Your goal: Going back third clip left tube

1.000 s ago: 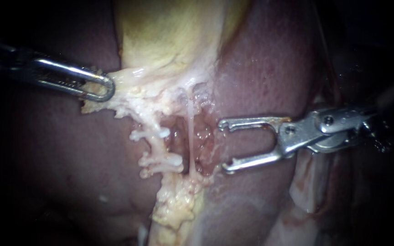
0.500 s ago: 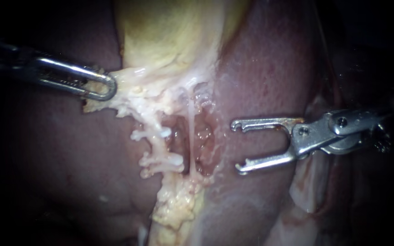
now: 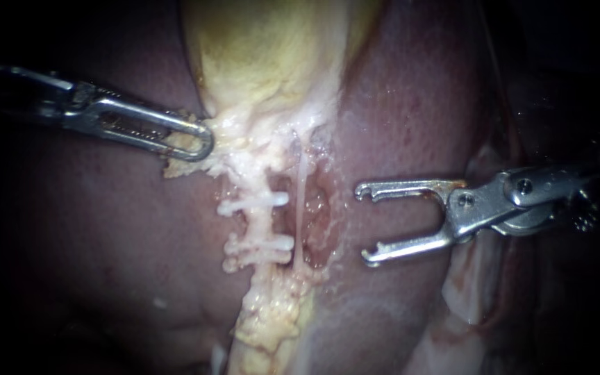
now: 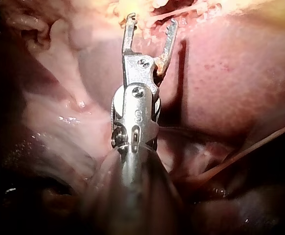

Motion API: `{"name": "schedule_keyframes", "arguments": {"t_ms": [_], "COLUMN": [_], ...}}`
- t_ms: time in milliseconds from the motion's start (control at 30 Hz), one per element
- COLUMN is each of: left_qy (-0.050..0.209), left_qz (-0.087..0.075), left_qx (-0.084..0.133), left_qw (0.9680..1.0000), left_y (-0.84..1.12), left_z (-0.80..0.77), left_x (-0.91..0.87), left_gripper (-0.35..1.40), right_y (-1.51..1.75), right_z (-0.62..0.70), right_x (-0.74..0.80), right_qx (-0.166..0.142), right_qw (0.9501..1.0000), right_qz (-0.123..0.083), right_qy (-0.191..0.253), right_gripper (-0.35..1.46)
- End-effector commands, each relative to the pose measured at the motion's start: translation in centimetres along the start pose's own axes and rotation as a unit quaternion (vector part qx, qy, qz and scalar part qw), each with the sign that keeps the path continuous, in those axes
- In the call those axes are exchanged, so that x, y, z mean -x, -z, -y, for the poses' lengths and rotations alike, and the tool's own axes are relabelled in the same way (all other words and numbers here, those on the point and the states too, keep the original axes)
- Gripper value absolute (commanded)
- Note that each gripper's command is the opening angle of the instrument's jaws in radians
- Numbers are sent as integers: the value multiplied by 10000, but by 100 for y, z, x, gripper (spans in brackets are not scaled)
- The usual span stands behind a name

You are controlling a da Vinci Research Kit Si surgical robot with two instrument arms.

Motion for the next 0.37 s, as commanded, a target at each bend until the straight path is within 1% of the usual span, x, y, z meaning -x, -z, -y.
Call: {"name": "schedule_keyframes", "arguments": {"t_ms": [33, 367], "left_qy": [-5, -4], "left_qz": [3, 3], "left_qx": [-5, -5], "left_qw": [10000, 10000], "left_y": [0, 1], "left_z": [0, -1], "left_x": [0, 1], "left_gripper": [-35, -35], "right_y": [-1, -3], "right_z": [0, 4], "right_x": [0, -3], "right_qx": [-1, 5], "right_qw": [10000, 10000], "right_qz": [1, 1], "right_qy": [0, -2], "right_gripper": [50, 50]}}
